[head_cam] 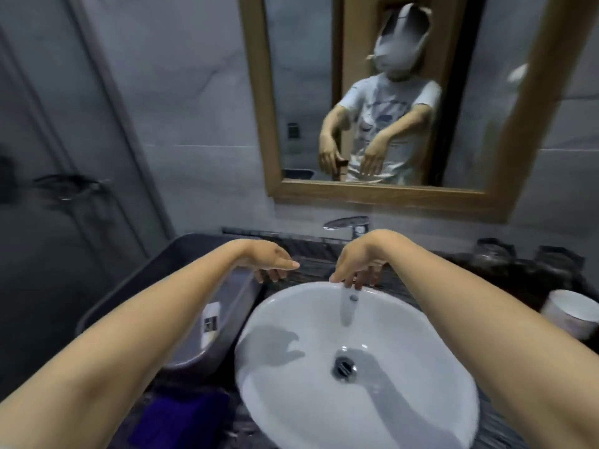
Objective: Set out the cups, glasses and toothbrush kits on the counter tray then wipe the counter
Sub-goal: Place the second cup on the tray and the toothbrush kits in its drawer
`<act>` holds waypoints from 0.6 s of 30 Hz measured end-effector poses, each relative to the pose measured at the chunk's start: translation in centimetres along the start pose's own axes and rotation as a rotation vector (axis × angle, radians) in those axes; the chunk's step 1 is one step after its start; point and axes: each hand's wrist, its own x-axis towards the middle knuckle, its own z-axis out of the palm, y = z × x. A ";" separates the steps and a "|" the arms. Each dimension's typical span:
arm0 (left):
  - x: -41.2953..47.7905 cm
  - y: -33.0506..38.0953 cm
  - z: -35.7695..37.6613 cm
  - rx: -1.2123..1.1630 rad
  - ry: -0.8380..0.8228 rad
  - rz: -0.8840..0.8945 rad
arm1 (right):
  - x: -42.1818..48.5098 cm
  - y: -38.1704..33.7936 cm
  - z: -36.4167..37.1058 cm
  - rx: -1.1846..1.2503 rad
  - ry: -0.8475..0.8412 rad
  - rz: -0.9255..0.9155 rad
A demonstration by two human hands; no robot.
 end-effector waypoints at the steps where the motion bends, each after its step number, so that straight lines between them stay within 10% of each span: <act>1: -0.4 -2.0 -0.7 0.004 0.014 -0.031 | 0.8 -1.8 -0.1 -0.003 0.003 -0.038; 18: 2.5 -27.5 -5.4 -0.062 0.069 -0.308 | 18.9 -22.6 1.9 -0.203 0.030 -0.250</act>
